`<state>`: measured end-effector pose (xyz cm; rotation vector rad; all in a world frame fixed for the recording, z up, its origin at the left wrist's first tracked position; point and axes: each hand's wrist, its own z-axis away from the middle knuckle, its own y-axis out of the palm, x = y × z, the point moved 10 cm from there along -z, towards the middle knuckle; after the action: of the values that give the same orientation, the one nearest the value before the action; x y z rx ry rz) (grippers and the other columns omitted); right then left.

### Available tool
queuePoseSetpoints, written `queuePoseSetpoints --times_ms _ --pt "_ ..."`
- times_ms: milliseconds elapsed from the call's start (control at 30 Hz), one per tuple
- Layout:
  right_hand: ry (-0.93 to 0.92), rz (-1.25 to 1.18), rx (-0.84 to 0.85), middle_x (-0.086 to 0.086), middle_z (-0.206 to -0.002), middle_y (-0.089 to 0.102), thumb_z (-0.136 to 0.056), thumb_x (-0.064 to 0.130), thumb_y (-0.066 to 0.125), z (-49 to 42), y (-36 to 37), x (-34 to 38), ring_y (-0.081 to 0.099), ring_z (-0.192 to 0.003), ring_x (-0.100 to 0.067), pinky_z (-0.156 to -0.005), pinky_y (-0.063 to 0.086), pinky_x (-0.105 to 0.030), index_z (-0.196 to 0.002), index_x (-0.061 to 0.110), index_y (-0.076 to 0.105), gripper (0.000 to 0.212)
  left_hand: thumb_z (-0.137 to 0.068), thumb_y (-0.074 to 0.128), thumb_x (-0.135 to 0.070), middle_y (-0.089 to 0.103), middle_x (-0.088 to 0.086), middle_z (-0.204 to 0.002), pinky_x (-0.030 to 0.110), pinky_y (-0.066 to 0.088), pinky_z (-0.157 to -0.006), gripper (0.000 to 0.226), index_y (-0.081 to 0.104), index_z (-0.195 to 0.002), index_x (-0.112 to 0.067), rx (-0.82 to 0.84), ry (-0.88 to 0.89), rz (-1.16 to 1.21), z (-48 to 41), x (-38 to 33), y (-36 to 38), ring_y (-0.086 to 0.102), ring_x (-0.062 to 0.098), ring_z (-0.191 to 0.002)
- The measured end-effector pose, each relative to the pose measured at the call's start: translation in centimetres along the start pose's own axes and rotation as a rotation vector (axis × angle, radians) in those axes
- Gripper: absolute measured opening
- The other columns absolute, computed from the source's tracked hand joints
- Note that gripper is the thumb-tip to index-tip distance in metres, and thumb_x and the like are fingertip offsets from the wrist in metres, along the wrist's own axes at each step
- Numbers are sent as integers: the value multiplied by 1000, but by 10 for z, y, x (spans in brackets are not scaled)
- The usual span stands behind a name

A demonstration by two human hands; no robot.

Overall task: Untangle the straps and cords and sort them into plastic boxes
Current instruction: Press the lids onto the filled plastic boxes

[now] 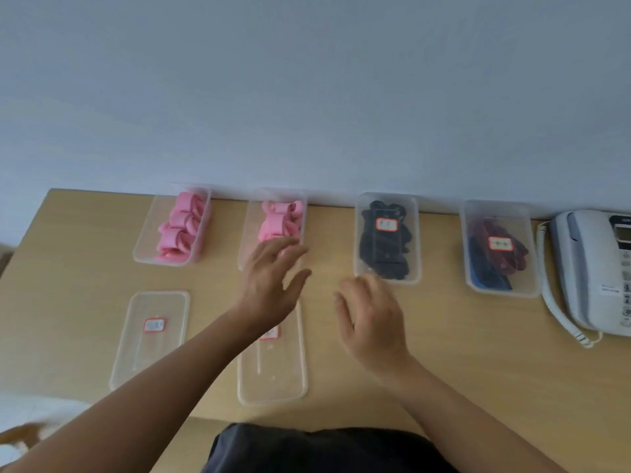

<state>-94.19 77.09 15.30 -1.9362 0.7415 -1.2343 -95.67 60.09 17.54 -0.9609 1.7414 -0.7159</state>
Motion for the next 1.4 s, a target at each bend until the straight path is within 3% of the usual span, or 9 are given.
queuePoseSetpoints --times_ms 100,167,233,367,567,733,967,1167,1400 --pt "4 58 251 -9 -95 60 -91 35 60 45 61 52 59 -85 -29 -73 52 -42 -95 14 67 23 -86 79 -3 70 6 -111 43 57 -86 25 76 -111 -4 -114 -307 115 34 62 -45 67 26 -98" --pt "90 160 411 -16 -127 56 -91 52 53 67 98 71 55 -115 -36 -94 49 -46 -121 18 63 47 -91 75 -8 65 -5 -111 41 57 -85 22 76 -112 -11 -117 -485 185 58 97 -62 64 19 -96" --pt "208 238 527 -21 -157 26 -88 69 40 83 127 82 27 -143 -43 -112 31 -54 -144 25 43 71 -92 73 -9 63 -7 -110 39 57 -85 22 75 -113 -14 -95 -559 241 76 118 -72 63 16 -96" --pt "239 307 619 -16 -166 -12 -85 74 40 94 158 107 -6 -152 -41 -121 9 -55 -156 30 18 86 -95 72 -19 62 -12 -109 27 53 -79 21 74 -116 -19 -7 -633 326 96 142 -79 63 14 -100" --pt "172 262 468 -10 -164 21 -75 61 58 87 134 162 31 -143 -35 -104 38 -52 -144 28 47 77 -98 66 -31 66 -10 -118 22 48 -82 23 71 -120 -23 82 -719 503 97 166 -87 62 9 -105" --pt "188 311 206 -10 -160 29 -74 65 55 19 97 166 35 -138 -36 -98 40 -52 -143 29 46 78 -98 66 -33 71 -13 -105 23 54 -81 18 71 -114 -25 87 -822 678 73 180 -76 68 3 -96" --pt "246 460 305 -15 -163 11 -83 75 41 -85 112 117 24 -142 -38 -103 36 -52 -151 29 30 83 -98 69 -28 70 2 -104 36 63 -84 6 70 -99 -22 206 -1004 920 42 176 -22 66 19 -93" --pt "228 472 278 -20 -157 27 -79 74 45 -115 127 93 30 -139 -40 -95 38 -53 -146 29 35 82 -96 71 -27 70 9 -107 42 63 -85 24 70 -114 -11 295 -1082 948 15 176 17 68 21 -93" --pt "212 459 290 -20 -154 35 -81 72 37 -119 140 78 34 -138 -38 -94 34 -52 -147 26 39 80 -92 74 -15 71 10 -82 39 59 -66 9 69 -86 -10 271 -1085 853 -3 184 32 67 24 -74"
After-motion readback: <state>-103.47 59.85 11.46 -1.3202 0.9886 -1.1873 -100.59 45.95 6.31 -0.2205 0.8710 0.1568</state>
